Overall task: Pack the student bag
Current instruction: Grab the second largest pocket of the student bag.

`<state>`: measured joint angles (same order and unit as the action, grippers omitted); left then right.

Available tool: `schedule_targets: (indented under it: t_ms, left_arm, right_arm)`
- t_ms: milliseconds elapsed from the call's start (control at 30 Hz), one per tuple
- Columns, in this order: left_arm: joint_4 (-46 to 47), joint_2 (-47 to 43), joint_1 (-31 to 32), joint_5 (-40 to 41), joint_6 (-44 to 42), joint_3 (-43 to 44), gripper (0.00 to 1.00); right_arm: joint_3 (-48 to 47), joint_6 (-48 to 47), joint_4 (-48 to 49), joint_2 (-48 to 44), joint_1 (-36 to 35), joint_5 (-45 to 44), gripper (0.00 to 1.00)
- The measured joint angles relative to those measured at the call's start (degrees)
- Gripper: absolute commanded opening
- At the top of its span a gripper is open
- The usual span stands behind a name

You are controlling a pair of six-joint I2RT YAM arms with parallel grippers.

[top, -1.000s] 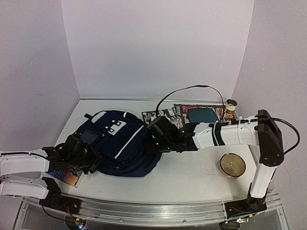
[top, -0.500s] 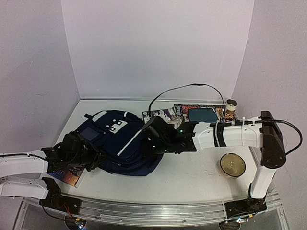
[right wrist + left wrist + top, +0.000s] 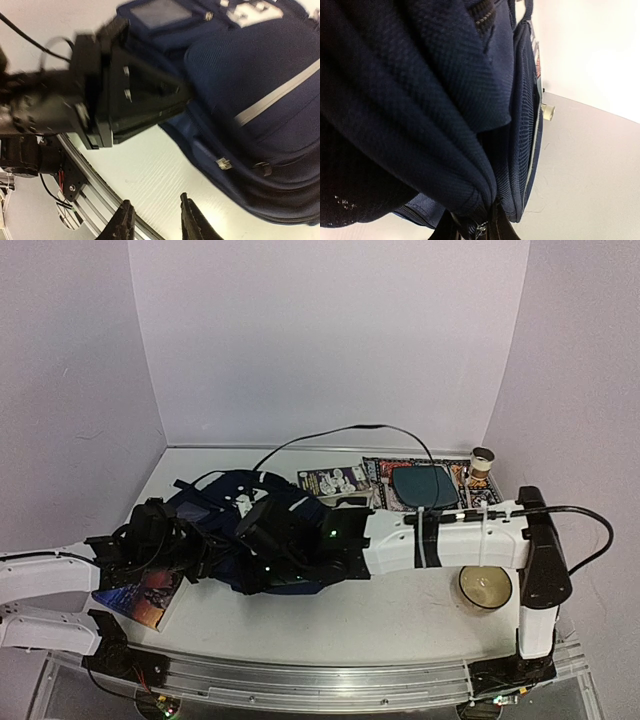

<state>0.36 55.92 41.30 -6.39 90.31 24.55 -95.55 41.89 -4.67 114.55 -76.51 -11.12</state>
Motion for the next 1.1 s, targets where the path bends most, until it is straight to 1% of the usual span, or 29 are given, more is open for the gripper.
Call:
schedule_targets:
  t_ms: [67,167,333,433,567,700,833,1100]
  left_arm:
    - [0.0,0.0,0.0,0.0,0.4,0.4,0.00]
    - [0.0,0.0,0.2,0.1,1.1,0.6,0.00]
    - [0.0,0.1,0.9,0.1,1.4,0.6,0.00]
    - [0.0,0.1,1.5,0.2,1.6,0.6,0.00]
    - [0.2,0.1,2.4,0.6,1.7,0.6,0.00]
    - [0.7,0.1,2.9,1.1,1.7,0.6,0.00]
    - [0.7,0.3,3.3,1.6,1.7,0.9,0.00]
    - [0.7,0.3,3.6,2.4,1.7,1.3,0.00]
  right_arm:
    - [0.0,0.8,-0.3,1.6,0.0,0.3,0.36]
    - [0.0,2.6,-1.0,3.3,0.0,-0.3,0.44]
    - [-0.1,6.0,-1.3,4.2,0.2,-3.5,0.52]
    - [-0.1,8.1,-1.3,4.3,0.8,-6.0,0.54]
    - [-0.3,9.8,-1.4,4.3,1.6,-8.0,0.54]
    - [-0.8,11.1,-1.7,4.5,2.2,-8.5,0.50]
    - [-0.9,11.7,-2.2,4.6,2.3,-8.8,0.44]
    - [0.0,12.3,-2.3,4.8,2.9,-8.8,0.23]
